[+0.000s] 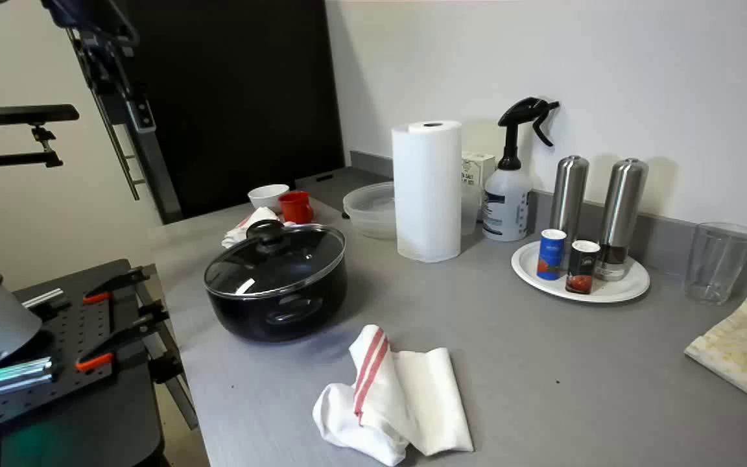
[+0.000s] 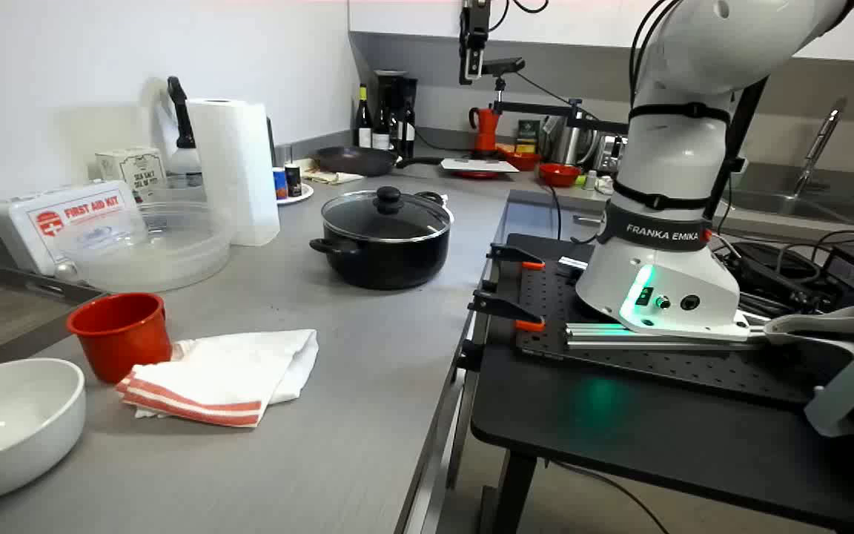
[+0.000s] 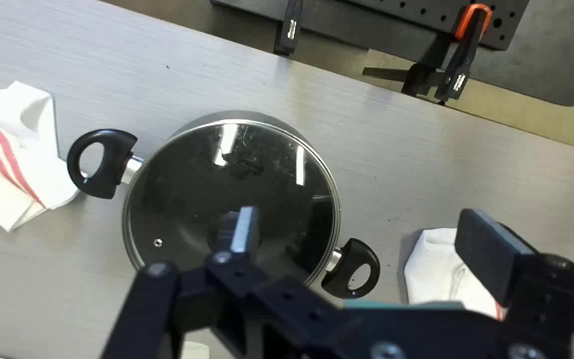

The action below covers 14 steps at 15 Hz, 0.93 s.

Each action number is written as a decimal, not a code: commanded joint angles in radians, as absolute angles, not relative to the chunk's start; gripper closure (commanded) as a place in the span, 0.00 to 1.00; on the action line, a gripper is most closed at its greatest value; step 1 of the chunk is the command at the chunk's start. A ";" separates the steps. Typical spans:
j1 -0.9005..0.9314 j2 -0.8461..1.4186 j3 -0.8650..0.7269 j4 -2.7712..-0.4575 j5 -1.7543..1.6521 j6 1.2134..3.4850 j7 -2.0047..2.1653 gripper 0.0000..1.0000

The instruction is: Remove the glass lid from the black pot and put it on the table

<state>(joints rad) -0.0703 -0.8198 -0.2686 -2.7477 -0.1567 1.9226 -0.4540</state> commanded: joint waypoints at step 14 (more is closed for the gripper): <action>-0.057 -0.679 -0.243 -2.718 -0.147 2.056 -0.391 0.00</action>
